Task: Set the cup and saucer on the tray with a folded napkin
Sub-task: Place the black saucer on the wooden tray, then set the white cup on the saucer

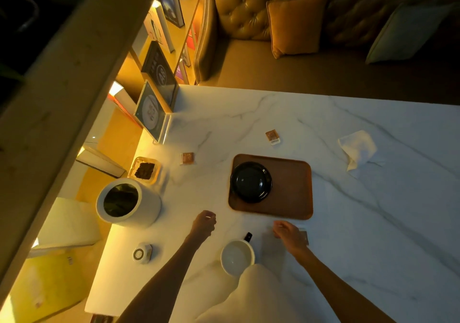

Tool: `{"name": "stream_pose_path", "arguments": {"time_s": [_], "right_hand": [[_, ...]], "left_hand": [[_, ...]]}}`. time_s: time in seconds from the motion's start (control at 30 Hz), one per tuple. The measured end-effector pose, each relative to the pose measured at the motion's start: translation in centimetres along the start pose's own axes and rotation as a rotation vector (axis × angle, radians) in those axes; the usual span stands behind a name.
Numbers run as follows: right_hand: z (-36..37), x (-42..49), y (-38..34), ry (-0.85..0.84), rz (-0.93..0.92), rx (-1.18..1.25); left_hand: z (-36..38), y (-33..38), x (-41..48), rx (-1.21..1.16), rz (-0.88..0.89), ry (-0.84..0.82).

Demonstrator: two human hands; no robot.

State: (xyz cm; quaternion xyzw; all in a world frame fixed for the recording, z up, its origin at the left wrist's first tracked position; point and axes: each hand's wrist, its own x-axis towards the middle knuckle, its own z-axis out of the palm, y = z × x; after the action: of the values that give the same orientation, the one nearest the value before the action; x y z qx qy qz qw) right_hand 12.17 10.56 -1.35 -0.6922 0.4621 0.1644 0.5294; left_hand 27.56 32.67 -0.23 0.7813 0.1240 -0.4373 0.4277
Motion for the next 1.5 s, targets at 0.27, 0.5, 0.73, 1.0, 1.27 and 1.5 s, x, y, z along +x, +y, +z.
{"name": "stream_pose_path", "arguments": {"time_s": [0.27,0.5,0.73,1.0,1.27,1.5], "right_hand": [[0.8,-5.4,3.4,0.011,-0.011,0.065],[1.9,-8.1,5.0,0.061,-0.029,0.120],[3.8,-8.6,5.5,0.056,0.027,0.174],[6.6,-7.3,4.3,0.000,0.035,0.162],[8.5,-6.1,3.4,-0.221,0.114,0.213],[9.0,-6.1,3.5,-0.259,0.240,0.202]], "left_hand": [[-1.1,-4.0,-5.6,-0.020,0.010,-0.024],[-1.0,-6.5,-8.0,0.024,0.003,-0.102],[-0.7,-6.8,-8.1,0.077,0.011,-0.131],[0.9,-5.9,-6.6,0.252,0.053,-0.127],[2.0,-5.3,-4.8,0.457,0.072,-0.199],[3.3,-6.0,-4.0,0.389,0.028,-0.219]]}}
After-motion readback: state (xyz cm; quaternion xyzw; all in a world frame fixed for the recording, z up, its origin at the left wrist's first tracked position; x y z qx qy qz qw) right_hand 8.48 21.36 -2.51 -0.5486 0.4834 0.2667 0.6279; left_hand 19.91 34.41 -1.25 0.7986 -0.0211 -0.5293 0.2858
